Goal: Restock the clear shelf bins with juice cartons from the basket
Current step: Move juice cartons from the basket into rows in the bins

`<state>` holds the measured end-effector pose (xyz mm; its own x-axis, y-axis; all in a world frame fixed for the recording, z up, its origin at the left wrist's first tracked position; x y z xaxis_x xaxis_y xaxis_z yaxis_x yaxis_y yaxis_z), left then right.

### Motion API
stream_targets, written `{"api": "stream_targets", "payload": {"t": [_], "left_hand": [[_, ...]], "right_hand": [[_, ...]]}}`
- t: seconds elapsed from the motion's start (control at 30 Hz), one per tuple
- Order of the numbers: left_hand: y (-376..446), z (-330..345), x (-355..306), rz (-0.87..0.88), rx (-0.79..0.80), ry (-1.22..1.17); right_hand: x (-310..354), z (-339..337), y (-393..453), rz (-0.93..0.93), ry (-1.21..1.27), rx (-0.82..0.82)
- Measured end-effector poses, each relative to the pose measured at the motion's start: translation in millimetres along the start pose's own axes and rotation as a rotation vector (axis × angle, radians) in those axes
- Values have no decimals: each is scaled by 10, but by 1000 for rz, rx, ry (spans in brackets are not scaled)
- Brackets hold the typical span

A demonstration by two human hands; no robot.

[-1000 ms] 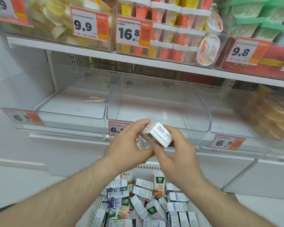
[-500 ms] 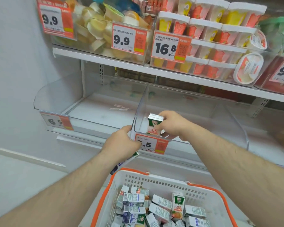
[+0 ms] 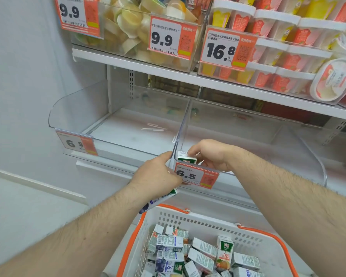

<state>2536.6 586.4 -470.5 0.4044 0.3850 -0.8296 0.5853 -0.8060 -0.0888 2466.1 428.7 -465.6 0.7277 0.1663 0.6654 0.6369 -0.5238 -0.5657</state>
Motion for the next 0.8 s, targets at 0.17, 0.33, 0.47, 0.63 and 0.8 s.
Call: {"api": "stream_targets", "payload": {"t": [0.17, 0.33, 0.47, 0.63, 0.8], "left_hand": [[12, 25, -14, -8, 31, -10], [8, 42, -17, -10, 29, -3], [4, 53, -13, -9, 31, -7], [17, 53, 9, -1, 42, -23], [9, 47, 4, 11, 52, -16]], "right_hand": [[-28, 9, 33, -11, -30, 5], [-48, -1, 30, 11, -37, 10], [-79, -18, 41, 16, -4, -22], [-115, -41, 65, 11, 77, -26], [-133, -78, 82, -7, 63, -99]]}}
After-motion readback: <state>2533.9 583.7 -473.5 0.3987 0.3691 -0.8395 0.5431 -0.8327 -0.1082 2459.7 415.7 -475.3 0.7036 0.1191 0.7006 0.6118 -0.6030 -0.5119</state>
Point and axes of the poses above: each hand's wrist, its own y-axis towards the middle knuckle, its own z-axis out of the palm, x = y × z, the point moved 5 cm from there along y, towards the middle knuckle, and after that the axes turned 7 degrees about -y, right-handed, at the moved point
